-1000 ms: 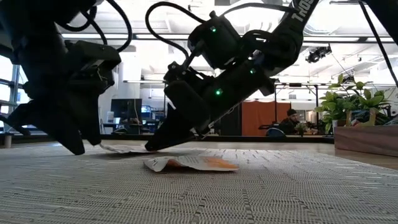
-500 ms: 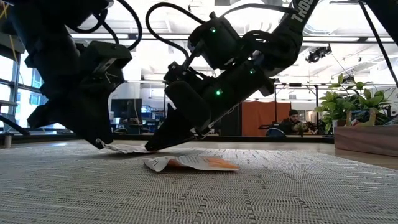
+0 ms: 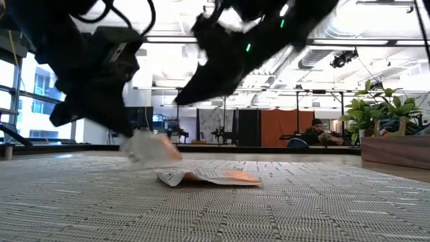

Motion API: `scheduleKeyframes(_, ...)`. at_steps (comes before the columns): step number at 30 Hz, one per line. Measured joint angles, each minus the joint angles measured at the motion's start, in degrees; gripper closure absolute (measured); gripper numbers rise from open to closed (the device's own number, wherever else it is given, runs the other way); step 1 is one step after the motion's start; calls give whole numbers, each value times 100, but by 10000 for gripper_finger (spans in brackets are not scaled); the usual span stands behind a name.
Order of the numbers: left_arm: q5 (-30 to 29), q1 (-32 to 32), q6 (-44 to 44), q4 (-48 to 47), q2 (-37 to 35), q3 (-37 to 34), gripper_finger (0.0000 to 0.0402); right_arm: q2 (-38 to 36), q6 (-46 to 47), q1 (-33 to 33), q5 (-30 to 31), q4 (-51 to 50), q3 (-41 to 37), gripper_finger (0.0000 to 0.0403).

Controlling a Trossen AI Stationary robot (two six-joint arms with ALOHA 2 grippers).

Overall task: Pick & Place Tea
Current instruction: Put the white tea bag into the bottom section of the wooden organizer

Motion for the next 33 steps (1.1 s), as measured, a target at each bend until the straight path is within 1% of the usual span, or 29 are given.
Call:
scheduleKeyframes(3,-807,2,344,30,-277,0,400,-755,-54,-5,507,-759,-9,316)
scheduleKeyframes(6,-1888,2,782,2,-600,0,400,-1538,132,76,936,-1504,-4,316)
scheduleKeyframes(8,-2598,2,1029,70,-817,0,401,-1934,259,157,1219,-2019,0,316)
scheduleKeyframes(9,-2924,4,1156,99,-919,0,401,-2095,297,200,1262,-2309,-1,316)
scheduleKeyframes(10,-3184,4,1298,218,-1007,-2,401,-2225,306,251,1253,-2395,-64,316)
scheduleKeyframes(12,-3651,2,1654,734,-1104,0,401,-2433,268,369,1144,-1950,-411,316)
scheduleKeyframes(15,-4084,2,2595,1646,-1123,-2,401,-2583,40,498,957,-305,-1261,316)
scheduleKeyframes(18,-4100,102,3684,2798,-1118,0,401,-2589,-68,468,1017,1928,-2187,316)
scheduleKeyframes(20,-3790,214,4257,3449,-1047,0,401,-2533,140,337,1208,3636,-2734,316)
scheduleKeyframes(22,-3400,354,4629,3838,-1007,0,401,-2450,477,177,1233,4899,-3175,316)
scheduleKeyframes(23,-3198,416,4726,3977,-1008,0,401,-2402,627,99,1179,5302,-3376,316)
scheduleKeyframes(25,-2824,567,4774,4140,-1016,3,401,-2298,986,-70,933,5860,-3639,316)
scheduleKeyframes(27,-2631,689,4787,4175,-1011,0,401,-2226,1351,-229,588,6124,-3760,316)
scheduleKeyframes(29,-2495,817,4787,4265,-1011,0,401,-2112,1579,-361,227,6163,-3720,316)
scheduleKeyframes(33,-2256,1004,4786,4316,-1011,0,401,-1884,1475,-435,-158,6154,-3414,316)
